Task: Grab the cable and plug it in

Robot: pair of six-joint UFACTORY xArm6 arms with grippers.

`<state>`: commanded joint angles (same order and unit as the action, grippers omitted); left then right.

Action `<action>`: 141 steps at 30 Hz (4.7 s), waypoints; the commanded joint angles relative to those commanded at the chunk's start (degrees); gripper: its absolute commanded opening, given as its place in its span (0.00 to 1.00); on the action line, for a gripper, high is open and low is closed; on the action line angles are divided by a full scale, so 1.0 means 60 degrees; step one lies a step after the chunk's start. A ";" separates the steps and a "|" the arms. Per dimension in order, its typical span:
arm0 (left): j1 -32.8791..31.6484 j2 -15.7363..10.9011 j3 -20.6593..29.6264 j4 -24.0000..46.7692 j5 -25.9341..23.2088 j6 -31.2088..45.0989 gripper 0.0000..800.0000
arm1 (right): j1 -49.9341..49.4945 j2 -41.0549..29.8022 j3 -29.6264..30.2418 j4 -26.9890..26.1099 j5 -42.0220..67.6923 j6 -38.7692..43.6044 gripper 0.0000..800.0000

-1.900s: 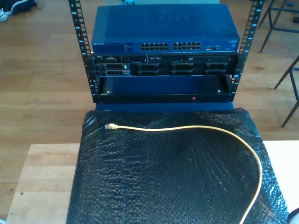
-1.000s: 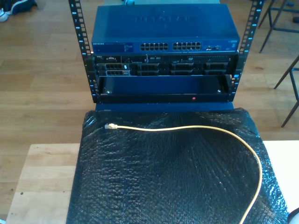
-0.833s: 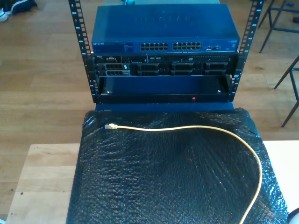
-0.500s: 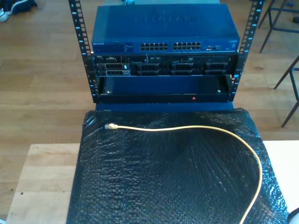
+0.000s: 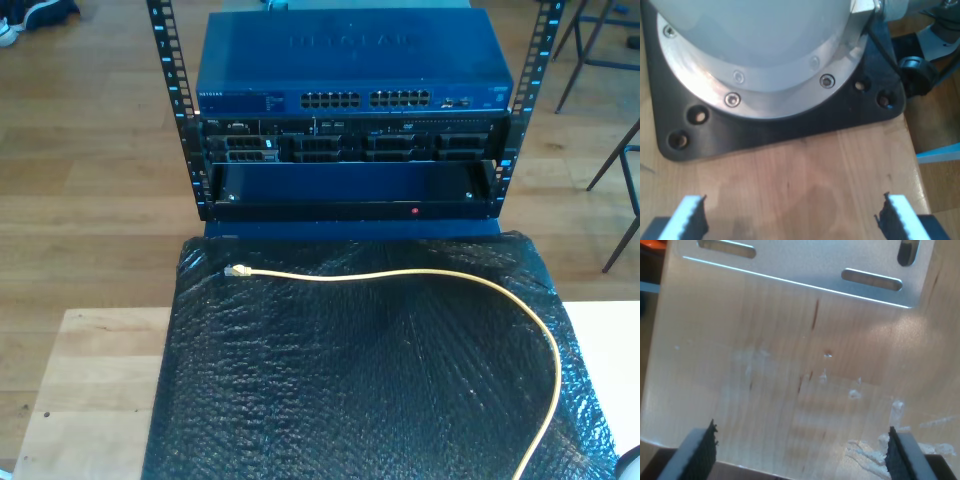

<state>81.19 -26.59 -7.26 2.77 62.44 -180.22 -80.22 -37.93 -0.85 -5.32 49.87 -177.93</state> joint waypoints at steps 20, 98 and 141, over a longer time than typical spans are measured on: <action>-0.0015 0.0000 0.0000 0.0000 0.0044 -0.0029 1.00 | 0.0000 -0.0103 -0.0132 0.0044 0.0103 0.0117 1.00; -0.6271 0.0396 -0.4513 -0.1978 0.4205 -0.6271 1.00 | 0.6930 0.2374 -0.8147 0.3443 0.6359 1.0462 1.00; -0.7663 0.1114 -0.5143 -0.2901 0.4205 -0.7443 1.00 | 1.1634 0.3766 -0.9846 0.7414 0.4132 1.3333 0.99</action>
<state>35.21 -19.91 -38.12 -14.64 87.67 -224.88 -10.42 -15.34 -59.92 39.16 74.66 -97.93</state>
